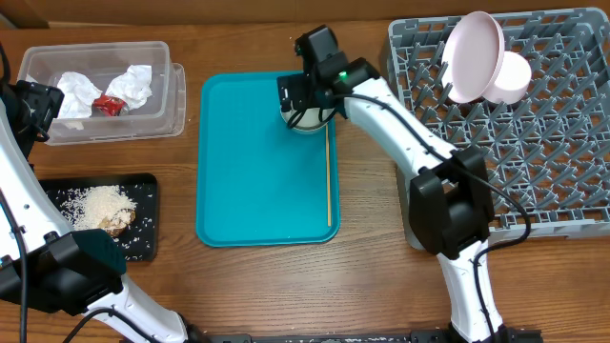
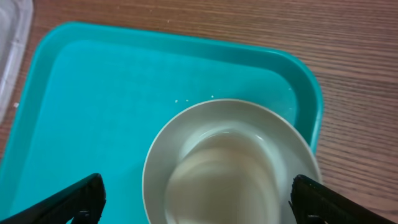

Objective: Sort waste into correct bins and load items into the dishwasher

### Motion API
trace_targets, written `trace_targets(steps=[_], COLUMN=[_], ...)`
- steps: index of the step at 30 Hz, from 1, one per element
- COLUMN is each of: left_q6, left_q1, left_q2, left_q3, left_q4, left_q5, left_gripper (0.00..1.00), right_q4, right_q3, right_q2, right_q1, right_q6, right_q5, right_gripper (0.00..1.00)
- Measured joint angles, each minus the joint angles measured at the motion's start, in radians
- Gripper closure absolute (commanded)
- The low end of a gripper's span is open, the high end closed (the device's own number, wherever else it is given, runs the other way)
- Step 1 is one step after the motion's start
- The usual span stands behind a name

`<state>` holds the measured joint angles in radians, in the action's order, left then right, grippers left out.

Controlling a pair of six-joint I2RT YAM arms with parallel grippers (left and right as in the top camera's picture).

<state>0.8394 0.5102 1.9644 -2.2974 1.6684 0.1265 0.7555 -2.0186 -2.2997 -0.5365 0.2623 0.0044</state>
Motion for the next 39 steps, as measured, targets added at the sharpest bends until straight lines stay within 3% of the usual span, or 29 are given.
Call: trace_targets(steps=[10,15,17,25,30,35,39], left_q6=[0.0,0.0,0.0,0.0,0.0,0.0,0.0], left_q1=[0.0,0.0,0.0,0.0,0.0,0.0,0.0], left_q2=[0.0,0.0,0.0,0.0,0.0,0.0,0.0], left_q3=[0.0,0.0,0.0,0.0,0.0,0.0,0.0], left_q4=[0.0,0.0,0.0,0.0,0.0,0.0,0.0], left_q5=[0.0,0.0,0.0,0.0,0.0,0.0,0.0], left_gripper=[0.0,0.0,0.0,0.0,0.0,0.0,0.0], right_q4=[-0.004,-0.002,0.0,0.162,0.32,0.406,0.457], right_q3=[0.0,0.0,-0.002,-0.075,-0.27,-0.424,-0.469], right_q2=[-0.036,-0.048,-0.049,-0.049,-0.046,0.028,0.142], right_q1=[-0.034,-0.034,-0.034,-0.031,-0.006,0.093,0.262], right_q6=[0.04,0.044,0.045,0.052,0.052,0.05,0.047], right_q5=[0.113,0.13,0.138,0.146,0.19,0.296,0.394], right_gripper=[0.16,0.42,0.48,0.54,0.54,0.54,0.54])
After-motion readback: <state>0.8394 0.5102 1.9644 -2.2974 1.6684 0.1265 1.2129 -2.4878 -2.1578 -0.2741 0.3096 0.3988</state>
